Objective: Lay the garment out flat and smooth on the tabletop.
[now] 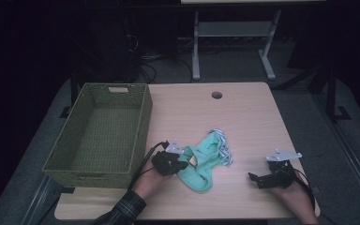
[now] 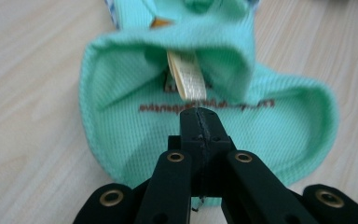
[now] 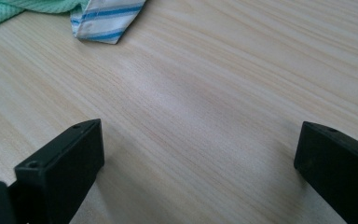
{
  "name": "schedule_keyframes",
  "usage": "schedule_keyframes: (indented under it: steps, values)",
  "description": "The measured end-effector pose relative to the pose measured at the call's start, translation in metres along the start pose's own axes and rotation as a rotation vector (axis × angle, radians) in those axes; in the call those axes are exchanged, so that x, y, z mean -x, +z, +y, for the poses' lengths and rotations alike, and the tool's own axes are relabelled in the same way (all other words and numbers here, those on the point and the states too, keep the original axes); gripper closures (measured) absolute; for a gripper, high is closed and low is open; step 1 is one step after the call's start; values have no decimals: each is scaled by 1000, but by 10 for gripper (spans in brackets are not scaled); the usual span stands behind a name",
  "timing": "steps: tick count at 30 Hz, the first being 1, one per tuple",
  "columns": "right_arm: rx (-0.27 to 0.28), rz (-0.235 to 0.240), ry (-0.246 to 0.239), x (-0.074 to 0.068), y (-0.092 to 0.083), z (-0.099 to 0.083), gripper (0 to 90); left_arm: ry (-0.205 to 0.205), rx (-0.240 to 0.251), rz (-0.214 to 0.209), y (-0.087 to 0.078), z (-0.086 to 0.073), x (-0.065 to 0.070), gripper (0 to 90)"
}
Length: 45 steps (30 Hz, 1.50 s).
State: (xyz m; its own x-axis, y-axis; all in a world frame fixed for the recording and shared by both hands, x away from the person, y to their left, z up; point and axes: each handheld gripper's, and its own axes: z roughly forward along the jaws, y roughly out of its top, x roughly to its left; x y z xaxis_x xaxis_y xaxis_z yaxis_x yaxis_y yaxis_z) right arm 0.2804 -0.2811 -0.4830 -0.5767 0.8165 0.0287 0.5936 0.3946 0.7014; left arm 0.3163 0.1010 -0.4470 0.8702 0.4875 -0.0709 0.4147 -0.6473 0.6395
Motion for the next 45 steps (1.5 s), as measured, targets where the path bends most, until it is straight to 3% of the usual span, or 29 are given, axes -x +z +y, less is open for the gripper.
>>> schedule_keyframes:
  steps: [2,5,12,20,23,32,37,43,45]
  values:
    - [-7,-9,8,-1,-1,0,19,-3,-7,6,3,-1,0,896]
    - [9,5,16,-4,-5,5,99,-6,-46,11,9,-3,-1,896]
    - [36,49,18,-10,-8,19,214,2,-45,13,11,-4,0,896]
    - [53,122,3,-23,5,44,408,-9,-51,7,11,-3,-2,896]
    - [47,135,-5,-25,9,49,427,-10,-54,5,10,-3,-2,897]
    - [37,141,-27,-35,29,64,438,-15,-55,-3,10,-3,-3,897]
    - [0,146,-24,-37,42,65,446,-17,-52,-4,10,-3,-3,897]
    - [-12,144,-29,-38,48,64,558,-17,-60,-7,10,-2,-4,897]
    - [-6,131,-49,-40,48,64,667,-20,-60,-7,10,-2,-4,897]
